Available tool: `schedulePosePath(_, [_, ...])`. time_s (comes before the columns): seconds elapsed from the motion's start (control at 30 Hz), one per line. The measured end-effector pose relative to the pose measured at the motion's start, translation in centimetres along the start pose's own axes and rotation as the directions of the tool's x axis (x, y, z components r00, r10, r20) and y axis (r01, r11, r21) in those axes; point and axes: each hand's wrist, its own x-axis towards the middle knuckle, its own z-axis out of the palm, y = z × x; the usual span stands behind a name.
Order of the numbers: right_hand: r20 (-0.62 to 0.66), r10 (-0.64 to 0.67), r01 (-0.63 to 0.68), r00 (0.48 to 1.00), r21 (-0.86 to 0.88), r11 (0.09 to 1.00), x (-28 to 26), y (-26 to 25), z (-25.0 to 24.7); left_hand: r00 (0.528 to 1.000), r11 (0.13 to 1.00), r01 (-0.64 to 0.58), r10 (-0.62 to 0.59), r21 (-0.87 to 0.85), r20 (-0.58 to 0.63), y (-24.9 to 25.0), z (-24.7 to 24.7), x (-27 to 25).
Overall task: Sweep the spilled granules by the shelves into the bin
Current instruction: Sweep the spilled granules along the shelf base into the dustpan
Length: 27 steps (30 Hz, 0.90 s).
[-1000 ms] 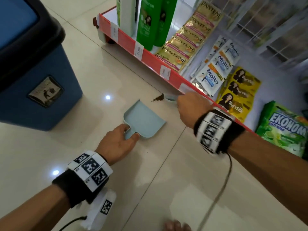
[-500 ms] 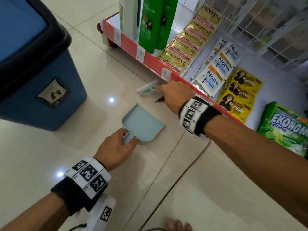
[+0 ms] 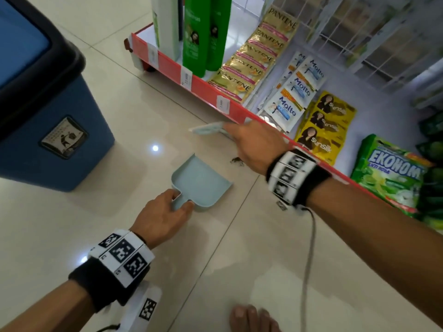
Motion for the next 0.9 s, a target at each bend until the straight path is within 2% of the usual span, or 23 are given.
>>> schedulePosePath(0.07, [0.005,0.009,-0.009,1.000,-0.002,1.000,1.4,-1.0,0.5,1.000,1.000,-0.013,0.013,-0.013,-0.022,0.0,0.1,-0.1])
schedulePosePath(0.17, [0.078,-0.013,0.012,0.997,0.009,1.000,1.1,-0.7,0.9,0.997,1.000,-0.023,0.022,-0.020,-0.080,-0.5,0.2,-0.5])
schedulePosePath(0.3, [0.142,-0.007,-0.004,0.990,0.075,0.997,-2.9,2.5,1.4,0.994,1.000,0.001,0.001,0.010,-0.113,-1.8,-0.2,-1.4])
schedulePosePath(0.37, [0.155,0.002,-0.010,0.988,0.048,0.999,-5.0,4.0,1.2,0.991,1.000,0.006,-0.006,0.003,-0.132,-2.5,-0.4,-1.6])
schedulePosePath(0.5, [0.083,0.025,-0.036,0.996,0.133,0.990,-6.6,5.0,0.6,0.987,1.000,0.008,-0.009,-0.010,-0.162,-3.0,-0.7,-1.8])
schedulePosePath(0.63, [-0.055,-0.005,0.019,0.998,0.254,0.967,-4.0,2.1,0.1,0.988,1.000,0.000,0.003,0.019,-0.157,-2.6,-0.6,-2.0])
schedulePosePath(0.73, [-0.087,-0.036,0.059,0.996,0.269,0.961,-1.6,-0.4,0.9,0.987,0.999,-0.006,0.013,0.042,-0.160,-2.1,-0.4,-2.1])
schedulePosePath(0.8, [-0.015,-0.037,0.040,0.999,0.223,0.974,-1.0,-0.7,1.6,0.986,0.999,-0.010,0.016,0.038,-0.166,-1.9,-0.4,-2.2])
schedulePosePath(0.9, [0.141,0.028,-0.063,0.990,0.248,0.967,-2.7,1.7,1.9,0.985,1.000,-0.015,0.019,0.024,-0.172,-1.8,-0.4,-2.4])
